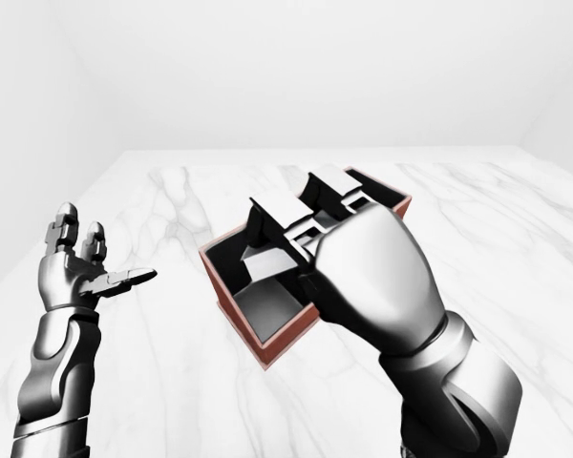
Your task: Pick up the book and place it in the left compartment of the caddy.
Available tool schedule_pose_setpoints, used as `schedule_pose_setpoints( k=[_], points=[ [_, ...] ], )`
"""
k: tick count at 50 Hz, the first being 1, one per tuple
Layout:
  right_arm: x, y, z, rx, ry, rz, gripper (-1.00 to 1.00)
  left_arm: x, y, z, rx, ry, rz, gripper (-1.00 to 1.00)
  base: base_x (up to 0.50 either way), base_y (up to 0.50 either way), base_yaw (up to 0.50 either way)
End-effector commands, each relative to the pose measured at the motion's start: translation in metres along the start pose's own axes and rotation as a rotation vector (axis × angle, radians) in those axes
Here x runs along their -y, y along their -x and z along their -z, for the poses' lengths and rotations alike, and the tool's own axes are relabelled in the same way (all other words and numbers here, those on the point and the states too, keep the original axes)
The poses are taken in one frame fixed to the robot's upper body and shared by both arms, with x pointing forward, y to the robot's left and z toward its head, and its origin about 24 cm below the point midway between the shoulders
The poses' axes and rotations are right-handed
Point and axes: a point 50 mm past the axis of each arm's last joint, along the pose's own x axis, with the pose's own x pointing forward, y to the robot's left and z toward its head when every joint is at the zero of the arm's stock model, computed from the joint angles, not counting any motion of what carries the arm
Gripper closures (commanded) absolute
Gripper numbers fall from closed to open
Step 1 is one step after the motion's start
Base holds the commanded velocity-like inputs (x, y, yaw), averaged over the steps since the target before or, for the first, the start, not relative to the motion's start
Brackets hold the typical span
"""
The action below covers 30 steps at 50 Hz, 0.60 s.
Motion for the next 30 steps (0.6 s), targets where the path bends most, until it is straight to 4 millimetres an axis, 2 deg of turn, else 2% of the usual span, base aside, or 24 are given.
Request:
schedule_pose_setpoints(
  k=[1,22,23,30],
  points=[
    [0.016,0.005,0.006,0.009,-0.092,0.113,1.0,0.0,0.0,0.0,-0.002,0.0,-0.001,-1.0,0.0,0.0,0.0],
    [0.003,-0.004,0.007,0.009,-0.132,0.066,1.0,0.0,0.0,0.0,0.002,0.0,-0.001,-1.0,0.0,0.0,0.0],
    [-0.005,-0.006,0.007,-0.004,-0.135,0.021,1.0,0.0,0.0,0.001,-0.004,-0.001,-0.001,-1.0,0.0,0.0,0.0],
    [-0.017,-0.013,0.003,0.0,-0.166,-0.012,1.0,0.001,0.001,0.001,-0.003,-0.004,0.002,-1.0,0.0,0.0,0.0]
  ],
)
